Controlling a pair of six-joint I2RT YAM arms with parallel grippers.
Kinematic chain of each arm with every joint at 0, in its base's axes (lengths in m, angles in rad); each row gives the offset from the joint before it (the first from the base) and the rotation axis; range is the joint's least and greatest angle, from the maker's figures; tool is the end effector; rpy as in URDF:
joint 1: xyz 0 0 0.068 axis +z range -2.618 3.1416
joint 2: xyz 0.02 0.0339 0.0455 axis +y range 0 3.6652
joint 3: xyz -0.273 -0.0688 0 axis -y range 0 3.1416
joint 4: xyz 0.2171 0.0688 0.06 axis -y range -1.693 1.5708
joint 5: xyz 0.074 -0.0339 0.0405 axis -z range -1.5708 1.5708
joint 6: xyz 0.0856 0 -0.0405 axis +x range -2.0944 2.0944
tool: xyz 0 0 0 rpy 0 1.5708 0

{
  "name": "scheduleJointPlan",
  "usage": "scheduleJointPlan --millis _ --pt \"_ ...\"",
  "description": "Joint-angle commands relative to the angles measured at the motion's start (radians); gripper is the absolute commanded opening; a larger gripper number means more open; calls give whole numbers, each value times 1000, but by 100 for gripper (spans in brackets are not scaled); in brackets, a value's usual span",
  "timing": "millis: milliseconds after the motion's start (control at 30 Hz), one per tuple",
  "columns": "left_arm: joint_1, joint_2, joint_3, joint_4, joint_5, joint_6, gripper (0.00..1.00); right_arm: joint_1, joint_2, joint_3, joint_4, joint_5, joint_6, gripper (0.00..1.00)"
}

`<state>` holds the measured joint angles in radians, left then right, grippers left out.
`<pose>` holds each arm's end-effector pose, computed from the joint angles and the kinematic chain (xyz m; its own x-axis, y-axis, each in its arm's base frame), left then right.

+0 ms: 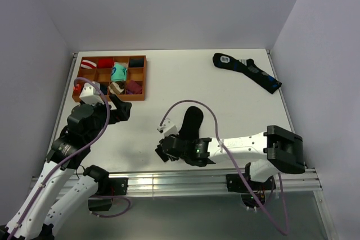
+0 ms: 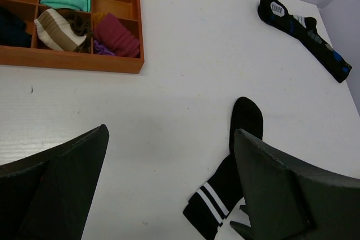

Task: Roll the socks
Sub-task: Fold the sock at the center of the board.

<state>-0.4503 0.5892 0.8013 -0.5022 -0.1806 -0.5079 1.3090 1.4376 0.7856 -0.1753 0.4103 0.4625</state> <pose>0.1365 -0.0489 0.3243 -0.3579 -0.3584 -0.8622 0.1135 0.8999 -0.4211 0.1096 0.2770 0.1878 -0.5345 -0.4141 -0.7368 -0.6452 0.7630 0.0392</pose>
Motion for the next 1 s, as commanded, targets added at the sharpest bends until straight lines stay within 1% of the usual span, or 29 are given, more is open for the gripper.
scheduleJointPlan --millis 0,67,167,200,233,367,500,633,733,767,967 --pt "4 4 22 5 9 25 99 45 43 78 56 84 1 42" --pt "4 6 22 4 7 23 100 59 84 104 57 87 -4 42" --pt "5 6 19 5 9 25 100 79 142 142 43 99 -8 47" --pt "4 6 19 5 9 25 100 84 155 150 37 101 -10 51" --pt "5 8 21 5 9 23 99 90 171 161 36 105 -8 52" --pt "4 14 22 2 12 25 100 96 195 167 20 125 -1 53" --pt "5 15 21 5 16 25 100 96 214 162 23 110 -4 59" --pt "5 20 21 4 16 25 99 99 231 165 30 101 -4 59" --pt "5 23 21 4 18 25 100 104 244 165 28 102 -1 57" --pt "4 24 19 4 17 25 100 105 248 167 25 105 2 55" --pt "4 24 21 4 20 25 99 110 265 162 34 101 4 54"
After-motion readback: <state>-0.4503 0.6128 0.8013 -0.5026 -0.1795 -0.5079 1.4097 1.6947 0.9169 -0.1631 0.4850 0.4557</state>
